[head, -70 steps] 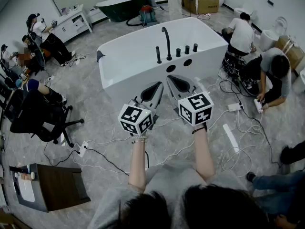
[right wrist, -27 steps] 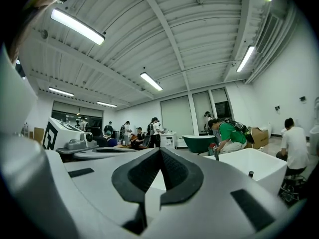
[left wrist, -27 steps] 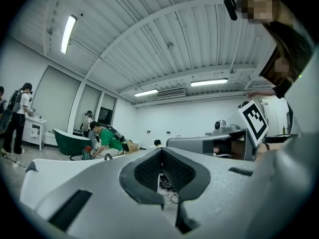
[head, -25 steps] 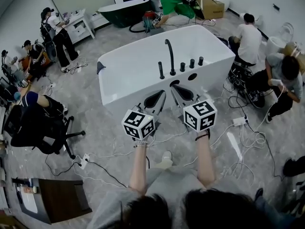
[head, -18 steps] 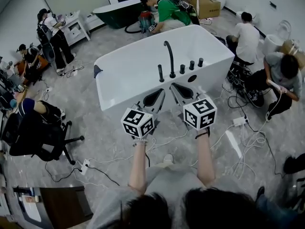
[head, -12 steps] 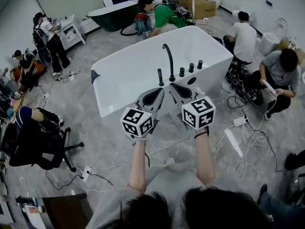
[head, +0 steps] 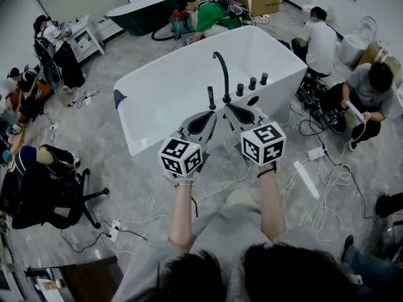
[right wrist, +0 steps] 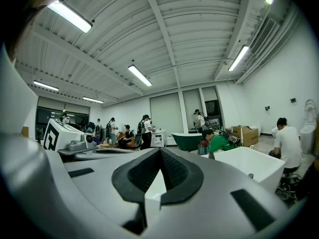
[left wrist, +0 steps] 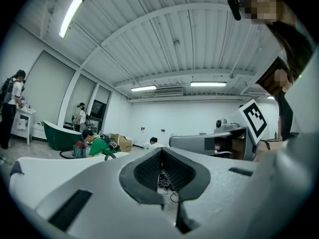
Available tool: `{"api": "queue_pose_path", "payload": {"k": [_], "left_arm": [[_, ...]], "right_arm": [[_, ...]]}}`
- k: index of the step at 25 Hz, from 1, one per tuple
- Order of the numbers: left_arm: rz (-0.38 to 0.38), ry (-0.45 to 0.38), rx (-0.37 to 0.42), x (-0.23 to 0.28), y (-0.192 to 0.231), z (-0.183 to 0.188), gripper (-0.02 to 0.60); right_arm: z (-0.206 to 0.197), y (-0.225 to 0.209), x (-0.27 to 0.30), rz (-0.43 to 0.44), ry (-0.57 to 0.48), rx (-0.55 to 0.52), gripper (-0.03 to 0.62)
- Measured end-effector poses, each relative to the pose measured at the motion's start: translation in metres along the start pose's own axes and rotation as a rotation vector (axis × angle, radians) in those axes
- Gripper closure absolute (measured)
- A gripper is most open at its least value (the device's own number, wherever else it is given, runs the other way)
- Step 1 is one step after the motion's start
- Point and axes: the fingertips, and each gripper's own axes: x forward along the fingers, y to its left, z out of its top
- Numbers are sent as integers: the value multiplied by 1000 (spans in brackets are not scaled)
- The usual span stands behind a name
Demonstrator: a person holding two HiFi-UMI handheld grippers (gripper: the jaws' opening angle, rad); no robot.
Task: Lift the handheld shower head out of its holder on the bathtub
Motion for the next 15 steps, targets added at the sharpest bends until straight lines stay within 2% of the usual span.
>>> {"api": "queue_pose_path", "payload": {"k": [9,15], "left_arm": [[46,10,-24,8,33,-9,575],[86,16,-47,37,53,-15,575]], "right_arm": [[-5,-16,34,16,19,5,594],[-10,-46,56,47,38,5,594]]}}
